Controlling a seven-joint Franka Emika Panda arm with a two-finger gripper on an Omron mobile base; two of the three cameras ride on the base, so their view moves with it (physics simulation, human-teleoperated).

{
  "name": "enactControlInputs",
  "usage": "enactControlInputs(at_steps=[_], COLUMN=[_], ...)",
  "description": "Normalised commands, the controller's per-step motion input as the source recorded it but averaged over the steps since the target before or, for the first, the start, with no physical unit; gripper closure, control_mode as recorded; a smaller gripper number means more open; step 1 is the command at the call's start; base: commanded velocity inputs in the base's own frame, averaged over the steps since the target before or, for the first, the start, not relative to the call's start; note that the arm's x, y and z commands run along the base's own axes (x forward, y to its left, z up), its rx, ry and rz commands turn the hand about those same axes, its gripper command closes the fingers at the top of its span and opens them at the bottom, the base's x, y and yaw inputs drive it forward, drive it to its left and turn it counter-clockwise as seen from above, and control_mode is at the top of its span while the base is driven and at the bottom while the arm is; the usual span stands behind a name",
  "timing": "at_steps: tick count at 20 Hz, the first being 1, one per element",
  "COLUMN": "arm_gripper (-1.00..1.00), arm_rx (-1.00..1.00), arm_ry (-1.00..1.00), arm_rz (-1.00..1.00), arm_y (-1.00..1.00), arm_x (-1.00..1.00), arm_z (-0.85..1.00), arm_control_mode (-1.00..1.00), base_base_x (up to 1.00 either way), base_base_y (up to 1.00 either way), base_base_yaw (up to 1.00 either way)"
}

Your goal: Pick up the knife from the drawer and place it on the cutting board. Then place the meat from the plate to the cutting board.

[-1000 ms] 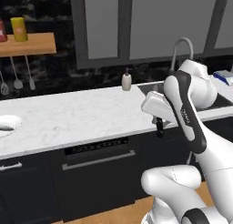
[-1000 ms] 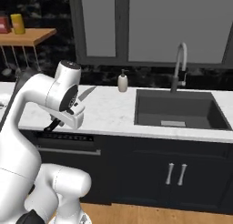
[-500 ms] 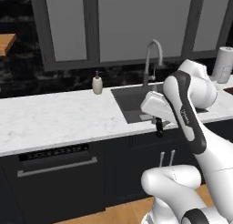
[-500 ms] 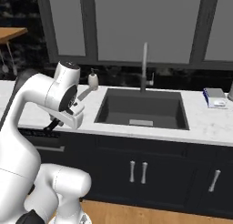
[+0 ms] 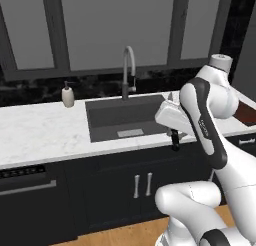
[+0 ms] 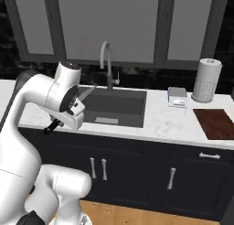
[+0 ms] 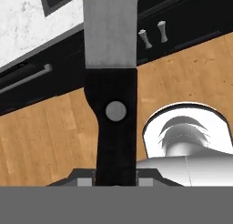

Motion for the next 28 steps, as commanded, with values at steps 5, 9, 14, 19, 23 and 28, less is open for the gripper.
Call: enactControlInputs(at_steps=[5,9,14,19,23,28], arm_gripper=[1.00,1.00,1.00,1.00,1.00,1.00], arm_rx=[0.00,0.00,0.00,0.00,0.00,-0.01], arm_ry=[0.00,0.00,0.00,0.00,0.00,0.00], arm_rz=[0.00,0.00,0.00,0.00,0.00,0.00], arm_y=[0.00,0.00,0.00,0.00,0.00,-0.57], arm_x=[0.00,0.00,0.00,0.00,0.00,0.41], arm_z=[0.00,0.00,0.00,0.00,0.00,0.00], arm_control_mode=[1.00,1.00,1.00,1.00,1.00,-1.00], base_base_x=[0.38,0.41,0.09,0.02,0.19,0.00], base_base_y=[-0.79,-0.76,-0.73,-0.70,-0.58,0.00], base_base_yaw=[0.11,0.09,0.08,0.07,0.02,0.00])
